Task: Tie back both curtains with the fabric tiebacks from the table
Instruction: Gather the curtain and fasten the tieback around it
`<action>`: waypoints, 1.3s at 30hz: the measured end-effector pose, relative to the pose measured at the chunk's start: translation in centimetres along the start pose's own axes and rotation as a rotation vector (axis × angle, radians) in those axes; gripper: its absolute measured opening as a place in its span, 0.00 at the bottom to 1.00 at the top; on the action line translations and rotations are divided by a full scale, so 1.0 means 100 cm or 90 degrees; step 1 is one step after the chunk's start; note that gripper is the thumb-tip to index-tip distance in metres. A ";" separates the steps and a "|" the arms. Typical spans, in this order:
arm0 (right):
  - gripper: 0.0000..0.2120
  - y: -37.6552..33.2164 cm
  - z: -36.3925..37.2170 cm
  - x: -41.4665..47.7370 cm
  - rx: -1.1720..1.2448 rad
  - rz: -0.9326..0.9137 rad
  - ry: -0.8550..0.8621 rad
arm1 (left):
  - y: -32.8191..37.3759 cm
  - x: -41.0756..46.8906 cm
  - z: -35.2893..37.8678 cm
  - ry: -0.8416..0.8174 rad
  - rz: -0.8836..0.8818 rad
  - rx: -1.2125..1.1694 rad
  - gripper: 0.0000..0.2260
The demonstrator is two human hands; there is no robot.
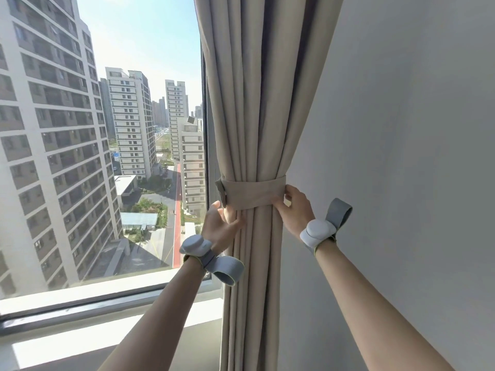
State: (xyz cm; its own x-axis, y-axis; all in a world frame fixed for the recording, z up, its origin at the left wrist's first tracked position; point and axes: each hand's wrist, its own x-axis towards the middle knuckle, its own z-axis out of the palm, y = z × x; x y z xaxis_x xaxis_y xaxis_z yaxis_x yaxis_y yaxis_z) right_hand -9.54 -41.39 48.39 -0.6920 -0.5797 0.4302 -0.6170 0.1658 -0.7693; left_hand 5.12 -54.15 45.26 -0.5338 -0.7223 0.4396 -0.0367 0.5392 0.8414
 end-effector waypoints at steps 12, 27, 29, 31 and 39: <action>0.23 -0.018 0.002 -0.014 -0.004 -0.009 0.099 | 0.059 -0.005 -0.029 0.177 0.160 0.005 0.07; 0.14 -0.026 -0.020 -0.062 -0.055 0.002 0.138 | 0.057 -0.023 0.032 -0.111 0.166 -0.126 0.10; 0.11 -0.023 -0.032 -0.073 -0.062 0.004 0.160 | 0.061 -0.028 0.043 -0.148 0.175 -0.124 0.10; 0.11 -0.023 -0.045 -0.083 -0.071 0.006 0.177 | 0.067 -0.034 0.054 -0.173 0.182 -0.135 0.11; 0.11 -0.007 -0.110 -0.136 -0.099 0.056 0.245 | 0.103 -0.071 0.108 -0.268 0.206 -0.205 0.11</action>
State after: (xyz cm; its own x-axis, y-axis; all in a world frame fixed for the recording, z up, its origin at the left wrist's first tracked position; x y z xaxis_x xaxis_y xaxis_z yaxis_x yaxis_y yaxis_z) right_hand -3.85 -24.84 48.25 -0.8154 -0.2234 0.5340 -0.5787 0.3365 -0.7429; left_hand -0.59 -38.77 47.34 -0.7647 -0.2760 0.5822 0.4048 0.4971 0.7674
